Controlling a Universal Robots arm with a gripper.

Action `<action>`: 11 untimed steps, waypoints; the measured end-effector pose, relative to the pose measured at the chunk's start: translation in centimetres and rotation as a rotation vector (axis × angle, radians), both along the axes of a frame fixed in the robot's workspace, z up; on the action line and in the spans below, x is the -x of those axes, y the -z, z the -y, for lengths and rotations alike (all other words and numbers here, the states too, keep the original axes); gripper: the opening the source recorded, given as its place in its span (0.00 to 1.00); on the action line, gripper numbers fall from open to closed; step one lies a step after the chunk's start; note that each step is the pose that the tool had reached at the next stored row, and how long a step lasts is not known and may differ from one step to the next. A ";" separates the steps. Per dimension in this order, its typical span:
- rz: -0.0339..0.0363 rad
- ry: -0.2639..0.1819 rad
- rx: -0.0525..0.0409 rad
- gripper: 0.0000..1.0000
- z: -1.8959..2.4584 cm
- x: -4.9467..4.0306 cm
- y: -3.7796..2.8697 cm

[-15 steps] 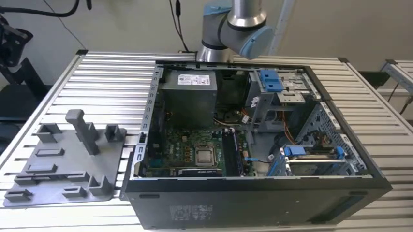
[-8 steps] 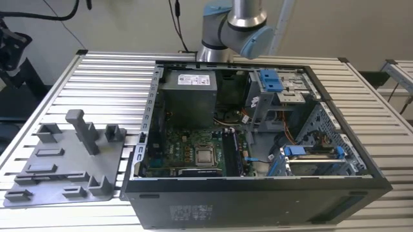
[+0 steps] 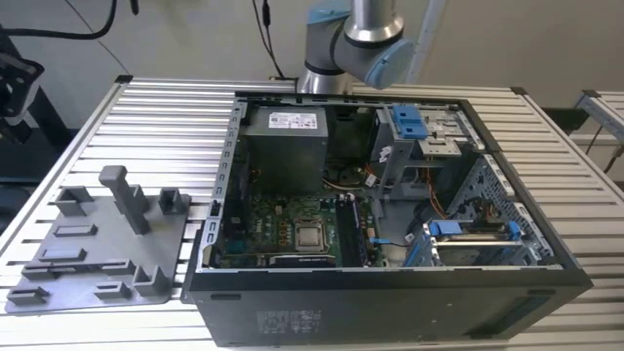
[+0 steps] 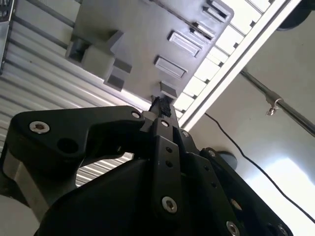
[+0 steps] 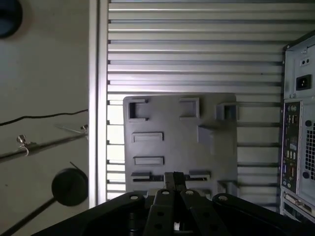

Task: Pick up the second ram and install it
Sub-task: 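Reach for the second ram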

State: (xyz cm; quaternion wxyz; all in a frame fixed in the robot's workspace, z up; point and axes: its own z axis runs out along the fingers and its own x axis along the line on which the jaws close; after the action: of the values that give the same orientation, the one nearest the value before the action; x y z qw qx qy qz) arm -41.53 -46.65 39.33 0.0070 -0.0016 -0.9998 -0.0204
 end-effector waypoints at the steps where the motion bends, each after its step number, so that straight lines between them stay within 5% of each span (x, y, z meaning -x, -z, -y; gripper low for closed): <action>1: 0.0001 -0.001 0.0000 0.11 0.19 -0.01 0.05; 11: 0.0001 -0.013 0.0000 0.11 1.99 -0.15 0.56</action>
State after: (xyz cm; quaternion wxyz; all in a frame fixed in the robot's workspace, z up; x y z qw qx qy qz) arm -41.39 -48.64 38.77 0.0071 0.0047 -0.9998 -0.0203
